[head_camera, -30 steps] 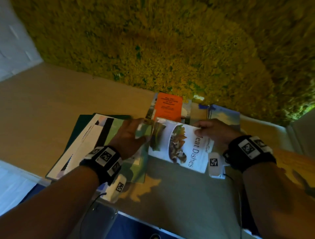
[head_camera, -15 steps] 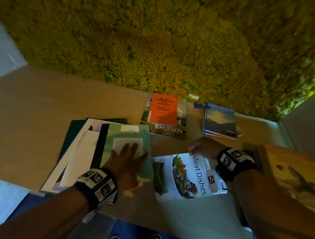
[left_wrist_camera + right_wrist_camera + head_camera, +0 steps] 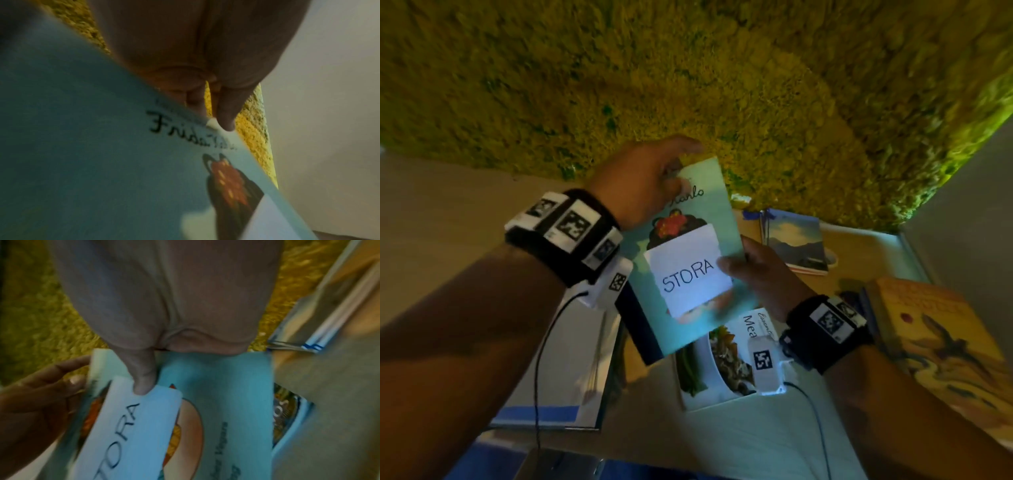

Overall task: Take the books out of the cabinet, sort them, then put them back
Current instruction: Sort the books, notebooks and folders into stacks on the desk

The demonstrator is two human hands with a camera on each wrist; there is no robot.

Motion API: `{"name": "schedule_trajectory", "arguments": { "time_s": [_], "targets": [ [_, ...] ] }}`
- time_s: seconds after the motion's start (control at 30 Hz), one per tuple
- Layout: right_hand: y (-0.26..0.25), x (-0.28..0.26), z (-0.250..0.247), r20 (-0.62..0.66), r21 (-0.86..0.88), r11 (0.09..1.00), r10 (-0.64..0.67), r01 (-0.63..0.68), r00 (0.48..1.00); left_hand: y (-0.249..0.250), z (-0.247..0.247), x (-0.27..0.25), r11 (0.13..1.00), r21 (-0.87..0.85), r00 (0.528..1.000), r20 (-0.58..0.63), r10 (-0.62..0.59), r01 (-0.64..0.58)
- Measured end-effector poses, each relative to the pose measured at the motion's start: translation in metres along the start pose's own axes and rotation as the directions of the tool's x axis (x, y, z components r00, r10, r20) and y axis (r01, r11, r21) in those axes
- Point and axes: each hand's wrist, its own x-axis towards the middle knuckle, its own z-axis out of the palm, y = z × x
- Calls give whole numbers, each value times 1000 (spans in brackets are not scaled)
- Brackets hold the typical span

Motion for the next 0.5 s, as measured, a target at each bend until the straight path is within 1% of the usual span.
{"name": "schedule_trajectory", "arguments": {
  "time_s": [0.07,0.1,0.13,0.17,0.2,0.23,0.27,0.3,0.33,0.37,0.4,0.43,0.47,0.5],
  "targets": [
    [18,-9,2,-37,238,968,94,-82,995,-9,18,-4,985,155,986,-138,91,-69],
    [27,-15,2,-54,355,927,151,-122,987,-13,29,-11,980,170,973,-189,130,-98],
    [36,-22,2,-74,449,879,216,-161,974,-22,45,-19,983,140,965,-218,147,-119],
    [43,-30,3,-86,533,824,280,-193,956,-30,63,-28,989,100,970,-207,126,-108],
    [50,-39,4,-92,591,775,341,-224,935,-39,84,-37,994,78,986,-144,89,-78],
    [57,-49,5,-86,635,729,396,-256,914,-46,105,-45,996,91,999,-22,24,-22],
    [61,-58,6,-69,643,700,458,-311,886,-54,126,-53,990,135,991,124,-47,30],
    [66,-64,6,-55,601,695,528,-394,848,-57,144,-61,977,198,953,273,-134,81],
    [69,-69,5,-49,503,707,597,-497,801,-63,162,-69,960,255,895,393,-209,112],
    [75,-71,2,-85,355,726,653,-590,753,-66,176,-78,941,310,834,477,-279,138],
    [81,-73,-4,-167,152,741,671,-654,722,-72,189,-84,926,347,798,512,-319,148],
    [89,-74,-13,-272,-104,717,646,-689,713,-73,196,-90,910,378,785,507,-356,169],
    [96,-76,-20,-360,-361,627,589,-690,724,-78,204,-92,898,388,793,472,-385,205],
    [100,-81,-27,-419,-532,502,544,-682,727,-79,207,-92,884,383,800,422,-426,269]
  ]
}}
